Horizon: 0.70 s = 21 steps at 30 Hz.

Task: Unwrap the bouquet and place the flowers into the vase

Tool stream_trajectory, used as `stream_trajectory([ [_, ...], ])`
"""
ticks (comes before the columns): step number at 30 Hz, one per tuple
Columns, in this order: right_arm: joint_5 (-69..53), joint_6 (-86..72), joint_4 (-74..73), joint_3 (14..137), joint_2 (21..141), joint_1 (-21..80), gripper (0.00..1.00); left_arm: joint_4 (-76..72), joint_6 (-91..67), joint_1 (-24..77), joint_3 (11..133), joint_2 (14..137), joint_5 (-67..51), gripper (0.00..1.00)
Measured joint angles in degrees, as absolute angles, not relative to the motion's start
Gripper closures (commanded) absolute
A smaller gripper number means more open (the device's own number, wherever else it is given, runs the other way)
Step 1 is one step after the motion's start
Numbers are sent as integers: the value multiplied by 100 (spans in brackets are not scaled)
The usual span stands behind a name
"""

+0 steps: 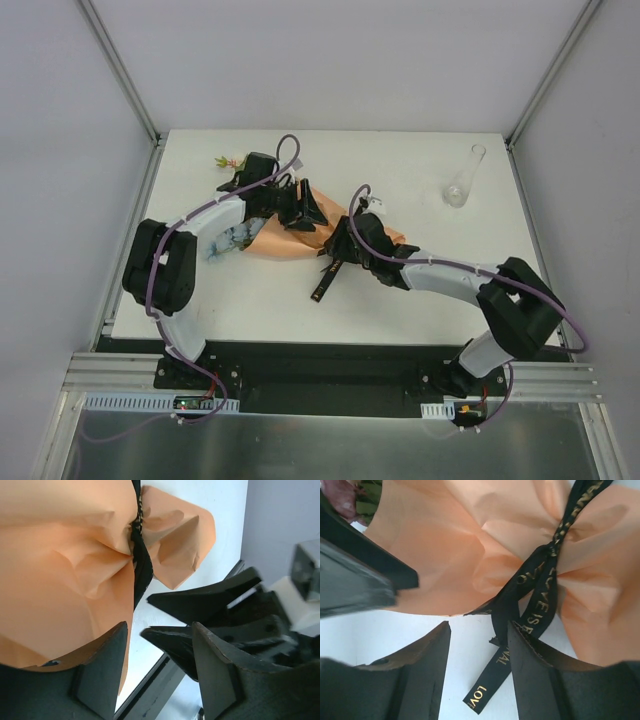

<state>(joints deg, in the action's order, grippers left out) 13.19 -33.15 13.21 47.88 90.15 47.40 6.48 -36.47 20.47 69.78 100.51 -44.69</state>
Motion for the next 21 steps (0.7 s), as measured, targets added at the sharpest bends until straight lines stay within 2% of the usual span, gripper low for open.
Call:
stream_trajectory([
  [2,1459,-3267,1151,4777,8790,4735,42,646,-3656,2145,6978,10132,-4501,52],
  [6,1608,-3028,821,4794,8364,4694,43,655,-3669,2215,6978,10291,-4582,53],
  [7,1603,-2928,714,4864,8357,4676,44,657,-3669,2211,6978,10309,-4584,57],
  [9,1605,-2783,510,5052,8442,4654,51,657,-3673,2204,6978,10318,-4582,59],
  [21,1500,-2650,-143,5986,9496,4556,52,650,-3691,2202,6978,10401,-4600,64],
])
